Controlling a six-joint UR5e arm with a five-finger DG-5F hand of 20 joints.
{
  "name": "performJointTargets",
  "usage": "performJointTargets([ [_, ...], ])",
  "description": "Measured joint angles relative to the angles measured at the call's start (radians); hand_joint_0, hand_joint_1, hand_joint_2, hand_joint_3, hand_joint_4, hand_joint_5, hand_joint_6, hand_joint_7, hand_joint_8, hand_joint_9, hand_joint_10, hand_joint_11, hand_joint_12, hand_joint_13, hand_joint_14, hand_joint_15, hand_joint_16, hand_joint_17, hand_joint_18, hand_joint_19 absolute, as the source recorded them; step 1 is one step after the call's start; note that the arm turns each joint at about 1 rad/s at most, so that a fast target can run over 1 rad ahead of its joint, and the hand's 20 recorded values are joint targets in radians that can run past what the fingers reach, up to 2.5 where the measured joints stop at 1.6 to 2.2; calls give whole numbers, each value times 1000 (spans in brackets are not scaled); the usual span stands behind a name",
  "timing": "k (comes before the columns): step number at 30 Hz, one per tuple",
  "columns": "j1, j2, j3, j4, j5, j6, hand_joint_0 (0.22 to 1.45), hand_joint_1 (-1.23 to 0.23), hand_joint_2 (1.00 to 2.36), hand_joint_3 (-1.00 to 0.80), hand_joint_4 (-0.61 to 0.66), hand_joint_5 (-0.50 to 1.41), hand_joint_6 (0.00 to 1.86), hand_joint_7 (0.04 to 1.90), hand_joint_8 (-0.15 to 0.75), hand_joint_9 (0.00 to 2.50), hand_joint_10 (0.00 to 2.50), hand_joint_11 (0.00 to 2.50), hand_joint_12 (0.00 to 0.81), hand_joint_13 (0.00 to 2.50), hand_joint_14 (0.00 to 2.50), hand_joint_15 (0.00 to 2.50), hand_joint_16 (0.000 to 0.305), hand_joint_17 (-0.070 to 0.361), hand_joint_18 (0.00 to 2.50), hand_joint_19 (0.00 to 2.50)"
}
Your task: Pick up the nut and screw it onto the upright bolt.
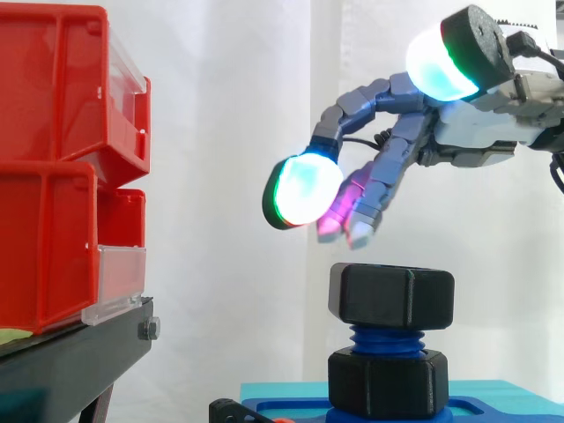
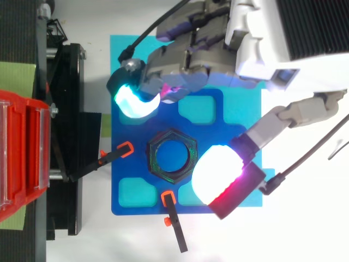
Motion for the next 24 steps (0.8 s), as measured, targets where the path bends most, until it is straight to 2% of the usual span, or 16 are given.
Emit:
performJointTargets([
  [4, 11, -7, 0, 25, 0, 0, 472, -195, 1000, -500, 171, -164, 501, 590, 249, 810, 0, 0, 334, 534, 0, 0, 45, 100, 343, 41],
  [12, 33, -49, -4, 55, 4, 22, 468, -190, 1000, -500, 165, -168, 501, 585, 250, 742, 0, 0, 340, 459, 0, 0, 44, 100, 252, 8],
  [18, 43, -58, -6, 55, 7, 26, 467, -190, 1000, -500, 153, -173, 501, 582, 245, 683, 0, 0, 340, 413, 0, 0, 44, 99, 189, 0],
  [24, 48, -58, -29, 49, 9, 30, 463, -187, 1000, -500, 141, -180, 501, 579, 240, 628, 0, 0, 343, 360, 0, 0, 44, 99, 118, 0],
])
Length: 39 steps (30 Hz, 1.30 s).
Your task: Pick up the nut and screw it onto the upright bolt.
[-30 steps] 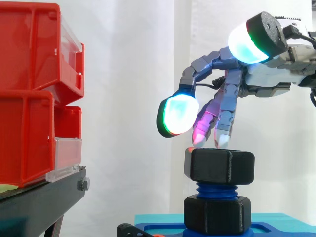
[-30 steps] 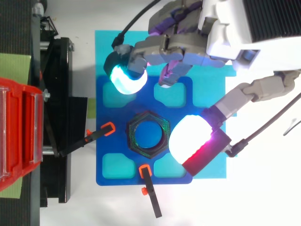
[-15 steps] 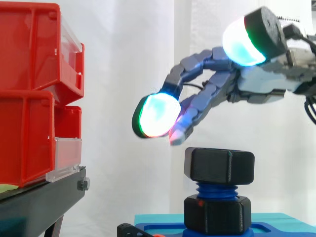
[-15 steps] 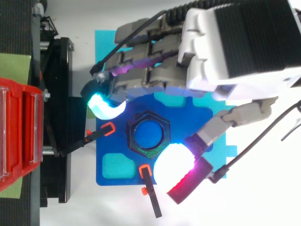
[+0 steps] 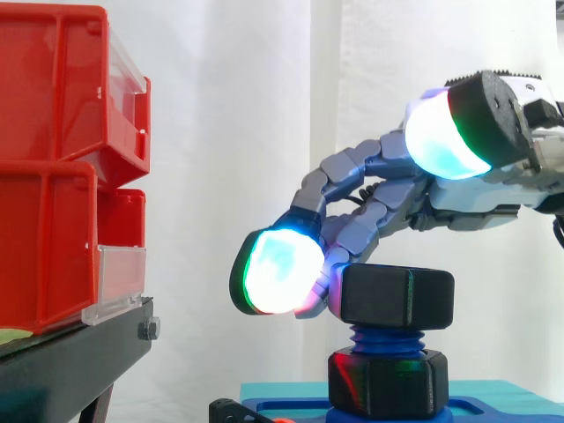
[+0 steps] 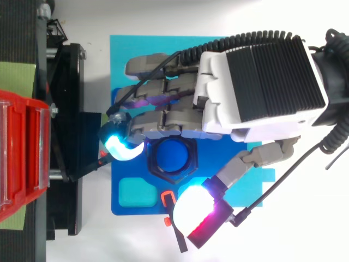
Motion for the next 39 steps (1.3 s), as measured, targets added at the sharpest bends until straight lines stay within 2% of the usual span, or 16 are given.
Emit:
performJointTargets([
  [4, 0, 0, -4, -3, 0, 1, 462, -185, 1000, -500, 150, -179, 501, 608, 244, 621, 0, 0, 347, 363, 0, 0, 44, 100, 114, 0],
  [13, -4, 0, -5, -11, -5, 1, 474, -201, 1000, -500, 251, -112, 505, 995, 298, 749, 0, 0, 356, 477, 0, 0, 41, 91, 228, 0],
  [17, -6, 0, -5, -17, -6, 1, 481, -211, 1000, -500, 243, -85, 505, 1172, 310, 818, 0, 0, 346, 549, 0, 0, 38, 86, 287, 0],
  [24, -11, 0, -5, -15, -6, 1, 497, -239, 1000, -500, 243, -43, 504, 1330, 330, 964, 0, 0, 332, 691, 0, 0, 37, 82, 445, 0],
  [28, -22, 0, -5, -10, -7, 0, 501, -254, 1000, -500, 226, -10, 504, 1445, 337, 1104, 0, 0, 326, 789, 0, 0, 36, 81, 560, 0],
  [34, -41, 0, -4, -8, -16, -1, 508, -286, 1000, -500, 156, 50, 500, 1542, 320, 1291, 0, 23, 309, 894, 0, 0, 34, 78, 675, 34],
  [39, -60, 0, -4, -12, -24, -2, 519, -306, 1000, -500, 76, 61, 588, 1341, 282, 1479, 0, 38, 261, 1036, 0, 6, 30, 67, 866, 130],
])
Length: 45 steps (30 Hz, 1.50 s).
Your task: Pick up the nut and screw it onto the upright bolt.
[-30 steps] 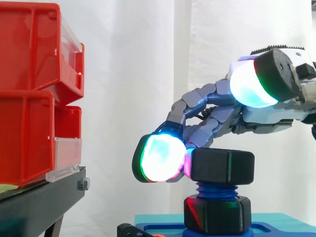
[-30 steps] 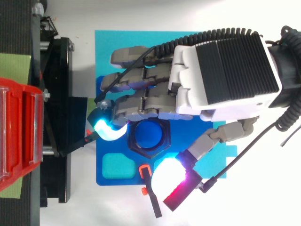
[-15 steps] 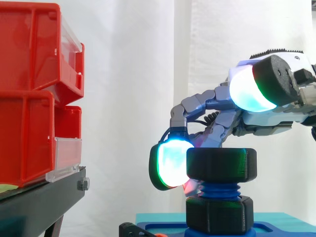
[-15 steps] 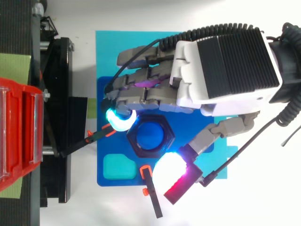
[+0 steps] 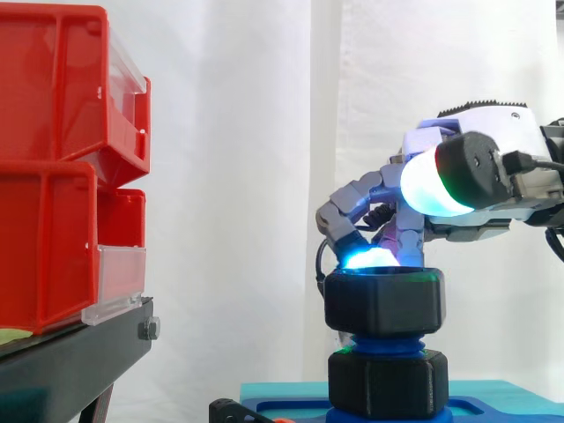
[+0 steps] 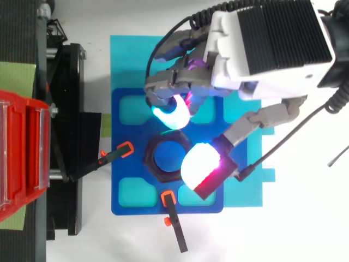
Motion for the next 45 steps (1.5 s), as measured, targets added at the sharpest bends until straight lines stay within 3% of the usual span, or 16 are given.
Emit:
performJointTargets([
  [5, -20, 1, 16, -15, -29, -1, 517, -311, 1000, -500, 62, 65, 608, 1287, 252, 1602, 2, 99, 244, 1113, 0, 25, 29, 66, 962, 173],
  [8, -27, 1, 36, -29, -47, -6, 506, -296, 1000, -500, 109, 68, 505, 1500, 295, 1563, 0, 95, 269, 1080, 1, 15, 32, 72, 897, 140],
  [9, -29, 1, 41, -33, -51, -7, 504, -293, 1000, -500, 129, 60, 501, 1482, 298, 1540, 4, 98, 277, 1069, 0, 12, 32, 72, 887, 142],
  [12, -32, 1, 60, -46, -60, -14, 488, -277, 1000, -500, 233, 5, 505, 1260, 336, 1438, 3, 74, 307, 1002, 0, 3, 36, 80, 798, 144],
  [14, -34, 1, 80, -57, -66, -19, 477, -265, 1000, -500, 296, -54, 505, 1007, 323, 1318, 0, 15, 322, 944, 0, 0, 38, 85, 777, 137],
  [20, -34, 1, 114, -60, -95, -22, 464, -256, 1000, -500, 247, -114, 502, 733, 299, 1157, 0, 0, 323, 847, 0, 0, 42, 94, 685, 162],
  [29, -22, -6, 116, -38, -106, -22, 431, -185, 1000, -500, 195, -142, 501, 591, 263, 872, 0, 0, 330, 600, 0, 0, 47, 106, 440, 140],
  [37, -13, -17, 91, -25, -104, -13, 424, -170, 1000, -500, 132, -179, 500, 531, 227, 579, 0, 0, 337, 288, 0, 0, 44, 99, 8, 0],
  [45, -7, -18, 54, 4, -98, 3, 422, -169, 1000, -500, 115, -192, 500, 525, 217, 434, 0, 0, 341, 172, 0, 0, 43, 98, 0, 0],
])
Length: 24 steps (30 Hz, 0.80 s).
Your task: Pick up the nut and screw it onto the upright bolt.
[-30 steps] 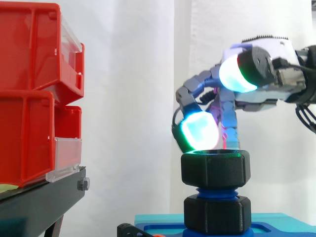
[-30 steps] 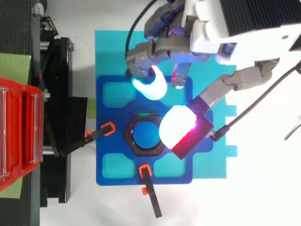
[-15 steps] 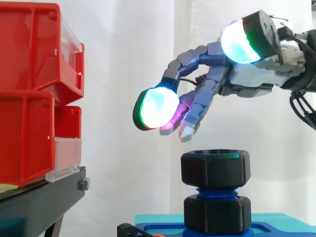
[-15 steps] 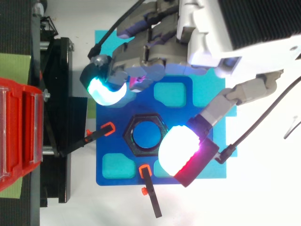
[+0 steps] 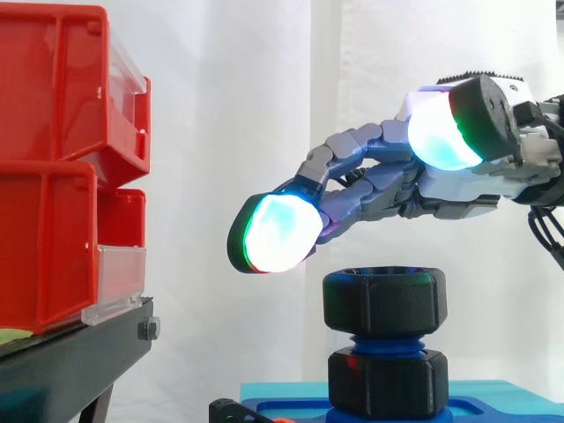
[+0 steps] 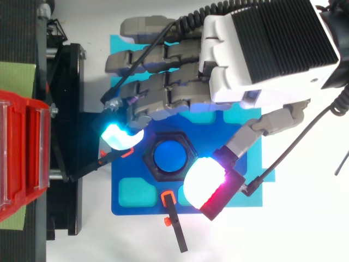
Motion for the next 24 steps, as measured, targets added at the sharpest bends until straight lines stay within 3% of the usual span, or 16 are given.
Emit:
performJointTargets([
  [10, 2, -1, -4, -19, 1, -1, 430, -180, 1000, -500, 190, -155, 501, 629, 247, 505, 0, 0, 344, 240, 0, 0, 42, 96, 0, 0],
  [18, -2, 0, -13, -22, -1, -1, 442, -194, 1000, -500, 245, -110, 503, 865, 276, 607, 0, 0, 347, 318, 0, 0, 40, 91, 0, 0],
  [24, -6, 0, -13, -23, -3, -1, 453, -203, 1000, -500, 270, -70, 505, 1140, 291, 668, 0, 0, 340, 372, 0, 0, 38, 86, 29, 0],
])
